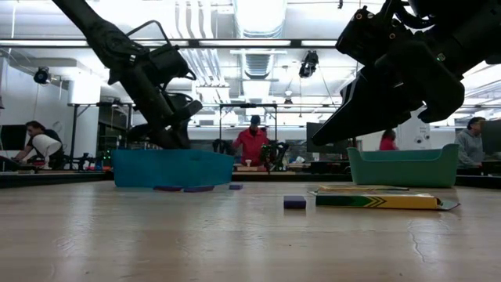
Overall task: Pick & Place School Supplies
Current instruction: Put the yellow crayon box into the blue bin
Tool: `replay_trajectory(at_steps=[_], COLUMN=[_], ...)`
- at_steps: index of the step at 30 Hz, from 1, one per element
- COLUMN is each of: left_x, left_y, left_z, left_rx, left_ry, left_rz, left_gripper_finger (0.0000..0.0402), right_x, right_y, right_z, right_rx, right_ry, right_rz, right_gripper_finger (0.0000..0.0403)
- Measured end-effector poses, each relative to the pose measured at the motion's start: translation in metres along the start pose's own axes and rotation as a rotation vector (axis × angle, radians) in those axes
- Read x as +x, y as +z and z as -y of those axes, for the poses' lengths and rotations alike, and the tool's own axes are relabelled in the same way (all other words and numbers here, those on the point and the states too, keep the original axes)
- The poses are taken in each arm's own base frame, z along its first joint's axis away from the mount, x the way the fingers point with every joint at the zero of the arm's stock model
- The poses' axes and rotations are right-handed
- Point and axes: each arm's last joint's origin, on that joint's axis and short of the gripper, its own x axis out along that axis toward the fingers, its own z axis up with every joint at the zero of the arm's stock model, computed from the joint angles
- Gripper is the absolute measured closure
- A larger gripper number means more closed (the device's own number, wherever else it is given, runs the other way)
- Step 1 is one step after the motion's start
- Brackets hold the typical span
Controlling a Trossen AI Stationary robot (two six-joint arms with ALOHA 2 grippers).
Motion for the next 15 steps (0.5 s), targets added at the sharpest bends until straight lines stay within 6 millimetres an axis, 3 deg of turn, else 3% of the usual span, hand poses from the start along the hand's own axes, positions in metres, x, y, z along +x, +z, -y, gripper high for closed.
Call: replay_trajectory(at_steps=[7,15], left_x=[0.0,-0.009], left_y=[0.004,0.03], left_z=[-0.005,0.005], left_rx=[0.004,-0.004], left_ry=[0.105,0.101], left_rz=[0.059,0.144], left_gripper_finger=[0.024,0.0229], right_x=[0.0,0.0], right_y=[0.0,0.0], right_z=[0.0,0.0], right_rx=[0.0,-0.003], right_ry=[0.0,-0.001], right_rz=[0.0,0.0], right_gripper_finger=[0.0351,0.0351])
